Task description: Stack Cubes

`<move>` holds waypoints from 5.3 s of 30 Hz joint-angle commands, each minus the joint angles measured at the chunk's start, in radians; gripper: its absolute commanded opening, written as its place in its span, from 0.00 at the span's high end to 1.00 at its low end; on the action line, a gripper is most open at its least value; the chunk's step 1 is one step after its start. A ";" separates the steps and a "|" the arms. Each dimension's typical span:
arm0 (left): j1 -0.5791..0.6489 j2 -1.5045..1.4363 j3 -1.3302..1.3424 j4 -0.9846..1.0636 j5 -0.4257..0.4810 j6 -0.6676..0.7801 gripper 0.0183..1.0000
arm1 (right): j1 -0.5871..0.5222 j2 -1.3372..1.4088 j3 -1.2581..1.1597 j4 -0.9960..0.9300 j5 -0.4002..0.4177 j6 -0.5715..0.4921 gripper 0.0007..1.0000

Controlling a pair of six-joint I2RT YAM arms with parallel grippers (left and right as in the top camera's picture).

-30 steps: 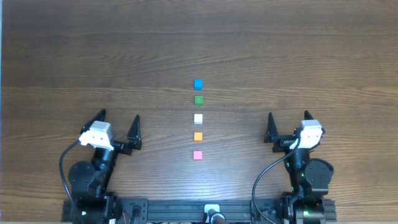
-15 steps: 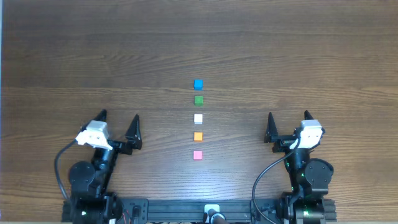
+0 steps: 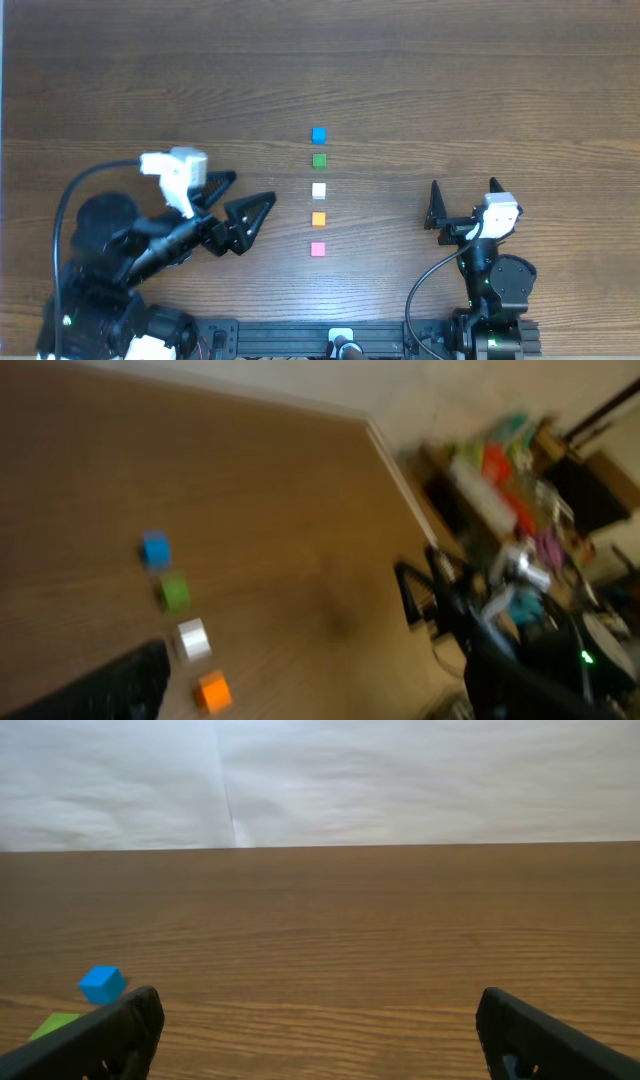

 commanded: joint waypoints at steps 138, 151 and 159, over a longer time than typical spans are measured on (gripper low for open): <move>-0.470 1.368 0.591 -0.373 -0.632 -0.367 0.98 | 0.006 -0.006 -0.006 -0.002 -0.005 0.003 0.01; -0.468 1.381 0.591 -0.372 -0.625 -0.367 0.97 | 0.006 -0.006 -0.006 -0.002 -0.005 0.003 0.01; -0.469 1.381 0.591 -0.372 -0.620 -0.367 0.97 | 0.006 -0.006 -0.006 -0.002 -0.005 0.003 0.01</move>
